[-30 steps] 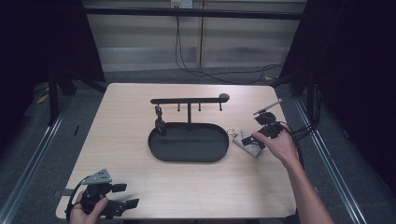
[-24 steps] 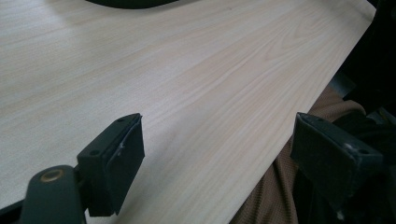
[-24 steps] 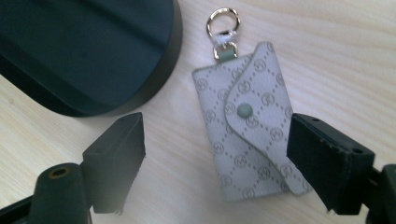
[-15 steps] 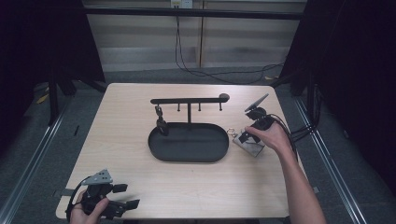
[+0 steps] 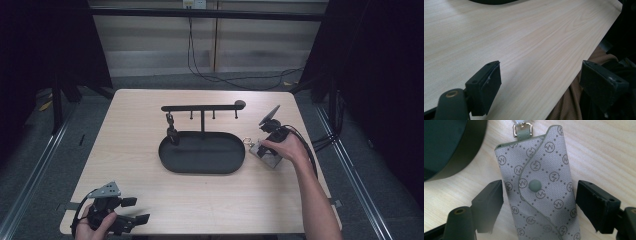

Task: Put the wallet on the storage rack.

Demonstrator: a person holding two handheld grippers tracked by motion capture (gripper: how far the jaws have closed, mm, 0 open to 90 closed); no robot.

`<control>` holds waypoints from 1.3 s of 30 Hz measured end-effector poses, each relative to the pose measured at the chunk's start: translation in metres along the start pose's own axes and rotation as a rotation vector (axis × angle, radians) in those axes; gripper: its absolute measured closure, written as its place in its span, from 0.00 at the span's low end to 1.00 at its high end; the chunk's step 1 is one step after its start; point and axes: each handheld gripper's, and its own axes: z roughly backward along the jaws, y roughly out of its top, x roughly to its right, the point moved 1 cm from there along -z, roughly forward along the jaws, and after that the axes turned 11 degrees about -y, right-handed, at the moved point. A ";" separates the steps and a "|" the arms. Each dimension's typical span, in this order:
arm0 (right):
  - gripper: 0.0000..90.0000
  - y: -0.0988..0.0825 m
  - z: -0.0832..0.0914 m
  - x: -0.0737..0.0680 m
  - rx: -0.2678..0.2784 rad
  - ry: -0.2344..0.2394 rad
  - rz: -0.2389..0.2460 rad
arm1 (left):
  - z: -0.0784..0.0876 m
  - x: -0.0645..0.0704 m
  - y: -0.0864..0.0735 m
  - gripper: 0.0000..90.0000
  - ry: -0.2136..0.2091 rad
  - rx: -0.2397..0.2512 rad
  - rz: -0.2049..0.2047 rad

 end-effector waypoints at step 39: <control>0.35 0.001 -0.008 -0.002 -0.068 -0.008 -0.013 | 0.002 -0.002 0.000 0.19 -0.011 0.000 0.011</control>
